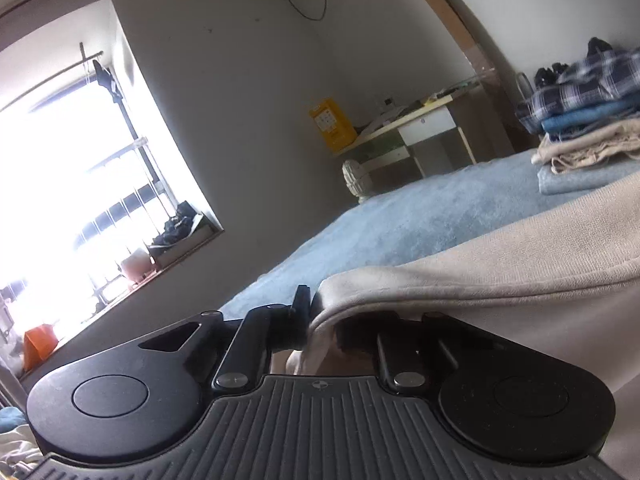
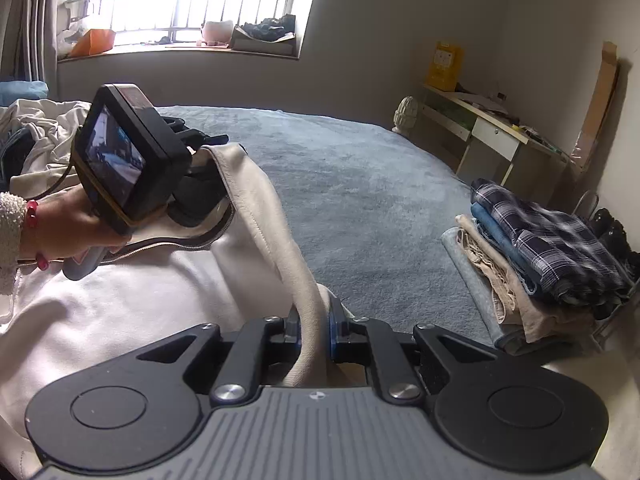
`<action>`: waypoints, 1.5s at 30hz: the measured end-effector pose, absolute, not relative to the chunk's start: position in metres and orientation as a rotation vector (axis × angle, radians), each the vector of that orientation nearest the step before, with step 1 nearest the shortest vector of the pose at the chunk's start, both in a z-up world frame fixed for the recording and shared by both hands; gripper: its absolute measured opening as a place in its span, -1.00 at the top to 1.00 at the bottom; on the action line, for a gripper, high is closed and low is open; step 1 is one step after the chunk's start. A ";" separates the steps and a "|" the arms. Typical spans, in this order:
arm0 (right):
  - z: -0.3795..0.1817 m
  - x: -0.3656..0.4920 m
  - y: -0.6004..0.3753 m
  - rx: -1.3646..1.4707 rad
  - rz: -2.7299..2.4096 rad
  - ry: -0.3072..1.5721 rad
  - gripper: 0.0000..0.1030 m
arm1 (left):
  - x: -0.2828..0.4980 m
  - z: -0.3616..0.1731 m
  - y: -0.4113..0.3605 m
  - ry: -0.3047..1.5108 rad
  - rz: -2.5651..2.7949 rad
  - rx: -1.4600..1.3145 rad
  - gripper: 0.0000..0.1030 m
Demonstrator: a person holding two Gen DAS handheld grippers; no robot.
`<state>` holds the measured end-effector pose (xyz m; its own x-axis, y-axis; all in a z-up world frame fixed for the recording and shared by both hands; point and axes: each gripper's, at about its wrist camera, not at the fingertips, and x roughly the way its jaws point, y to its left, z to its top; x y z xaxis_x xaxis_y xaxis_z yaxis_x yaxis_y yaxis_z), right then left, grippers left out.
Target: Fold clothes
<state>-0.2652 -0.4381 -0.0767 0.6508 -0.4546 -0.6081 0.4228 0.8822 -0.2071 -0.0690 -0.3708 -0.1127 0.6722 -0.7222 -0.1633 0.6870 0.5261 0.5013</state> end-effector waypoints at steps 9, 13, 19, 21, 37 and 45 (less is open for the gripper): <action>-0.100 -0.262 -0.415 -0.219 -0.564 0.728 0.57 | -0.113 -0.040 -0.264 -0.255 -0.740 0.373 0.85; -0.116 -0.250 -0.391 -0.328 -0.542 0.737 0.50 | -0.128 -0.019 -0.231 -0.295 -0.691 0.316 0.84; -0.120 -0.241 -0.363 -0.432 -0.535 0.751 0.16 | -0.119 -0.009 -0.202 -0.240 -0.637 0.256 0.84; -0.120 -0.243 -0.358 -0.438 -0.554 0.766 0.17 | -0.113 -0.006 -0.193 -0.230 -0.612 0.230 0.85; -0.028 -0.291 -0.388 -0.029 -0.701 0.537 0.83 | -0.113 0.035 -0.135 -0.253 -0.520 0.160 0.85; 0.073 -0.327 -0.382 -0.071 -0.705 0.255 0.83 | -0.138 0.088 -0.119 -0.404 -0.465 0.130 0.85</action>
<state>-0.3270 -0.3823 0.0733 0.7319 -0.6489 -0.2078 0.6317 0.7606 -0.1500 -0.1378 -0.1186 0.0877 0.8166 -0.4603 0.3483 0.4095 0.8872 0.2124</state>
